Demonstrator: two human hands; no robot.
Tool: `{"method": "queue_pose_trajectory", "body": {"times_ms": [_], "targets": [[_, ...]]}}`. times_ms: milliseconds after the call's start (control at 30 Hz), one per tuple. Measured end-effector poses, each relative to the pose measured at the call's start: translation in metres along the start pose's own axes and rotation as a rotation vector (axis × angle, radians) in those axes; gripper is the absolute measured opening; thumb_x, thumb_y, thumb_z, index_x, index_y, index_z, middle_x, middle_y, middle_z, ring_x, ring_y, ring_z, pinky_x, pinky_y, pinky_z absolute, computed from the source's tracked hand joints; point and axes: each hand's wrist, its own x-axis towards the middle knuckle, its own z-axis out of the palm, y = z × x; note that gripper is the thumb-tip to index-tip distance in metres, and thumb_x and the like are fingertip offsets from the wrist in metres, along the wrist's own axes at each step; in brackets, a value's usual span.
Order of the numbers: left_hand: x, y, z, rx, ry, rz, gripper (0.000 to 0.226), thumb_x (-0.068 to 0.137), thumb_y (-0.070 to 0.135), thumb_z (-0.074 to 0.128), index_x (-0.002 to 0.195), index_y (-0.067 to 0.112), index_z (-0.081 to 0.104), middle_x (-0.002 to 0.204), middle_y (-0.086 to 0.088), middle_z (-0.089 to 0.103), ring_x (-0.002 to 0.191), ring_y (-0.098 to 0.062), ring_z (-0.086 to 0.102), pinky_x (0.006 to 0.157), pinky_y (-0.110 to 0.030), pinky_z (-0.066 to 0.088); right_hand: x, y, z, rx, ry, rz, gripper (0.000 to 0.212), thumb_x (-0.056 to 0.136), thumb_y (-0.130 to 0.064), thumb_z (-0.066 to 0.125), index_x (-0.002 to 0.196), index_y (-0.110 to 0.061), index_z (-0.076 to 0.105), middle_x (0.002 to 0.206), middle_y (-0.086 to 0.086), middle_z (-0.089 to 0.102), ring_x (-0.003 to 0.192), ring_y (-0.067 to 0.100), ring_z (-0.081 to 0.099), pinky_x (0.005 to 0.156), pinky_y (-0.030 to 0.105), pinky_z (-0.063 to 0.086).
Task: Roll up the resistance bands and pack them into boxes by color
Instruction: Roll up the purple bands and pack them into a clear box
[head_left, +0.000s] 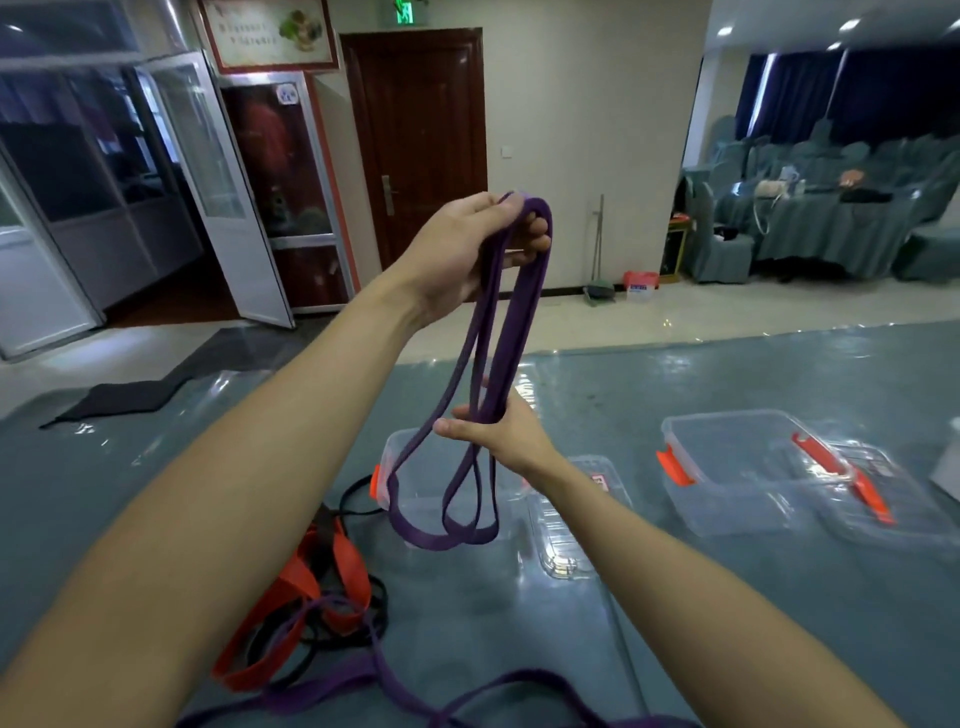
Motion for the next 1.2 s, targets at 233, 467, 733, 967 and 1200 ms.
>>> {"method": "queue_pose_trajectory", "body": {"times_ms": [233, 467, 733, 967, 1200], "targets": [[0.002, -0.004, -0.025, -0.094, 0.125, 0.022, 0.030, 0.112, 0.025, 0.057, 0.119, -0.001, 0.070, 0.112, -0.016, 0.073, 0.110, -0.029, 0.073, 0.110, -0.044, 0.056, 0.009, 0.032, -0.003, 0.023, 0.147, 0.099, 0.011, 0.087, -0.019, 0.074, 0.094, -0.010, 0.074, 0.077, -0.001, 0.066, 0.074, 0.021, 0.065, 0.075, 0.036, 0.059], [-0.019, -0.065, -0.130, -0.239, 0.608, -0.068, 0.034, 0.107, 0.040, 0.066, 0.086, 0.013, 0.070, 0.078, -0.005, 0.067, 0.077, -0.020, 0.071, 0.086, -0.041, 0.062, 0.023, 0.011, -0.093, 0.080, -0.119, 0.074, 0.024, 0.084, -0.012, 0.088, 0.099, -0.003, 0.072, 0.080, 0.009, 0.060, 0.072, 0.022, 0.063, 0.084, 0.041, 0.063], [-0.121, -0.220, -0.131, 0.584, 0.453, -0.617, 0.036, 0.099, -0.003, 0.068, 0.135, -0.002, 0.069, 0.130, -0.020, 0.075, 0.125, -0.035, 0.071, 0.112, -0.048, 0.055, 0.039, -0.029, -0.137, 0.240, -0.145, 0.055, 0.023, 0.100, -0.002, 0.068, 0.123, -0.003, 0.069, 0.088, 0.006, 0.065, 0.067, 0.016, 0.056, 0.070, 0.030, 0.052], [-0.096, -0.271, 0.014, -0.013, 0.440, -0.428, 0.071, 0.109, 0.064, 0.043, 0.156, 0.011, 0.052, 0.150, -0.008, 0.066, 0.150, -0.019, 0.053, 0.135, -0.047, 0.024, 0.032, -0.014, -0.140, 0.076, -0.213, 0.098, 0.039, 0.093, -0.009, 0.082, 0.130, -0.011, 0.069, 0.100, 0.004, 0.071, 0.064, 0.005, 0.065, 0.069, 0.024, 0.051], [-0.073, -0.297, 0.044, 0.043, 0.055, -0.478, 0.100, 0.081, 0.093, 0.062, 0.152, 0.023, 0.056, 0.146, -0.008, 0.069, 0.132, -0.032, 0.068, 0.113, -0.045, 0.051, 0.034, 0.008, -0.171, 0.361, -0.121, 0.150, 0.038, 0.094, 0.003, 0.073, 0.130, 0.003, 0.065, 0.079, 0.007, 0.061, 0.063, 0.019, 0.051, 0.066, 0.033, 0.045]]}}
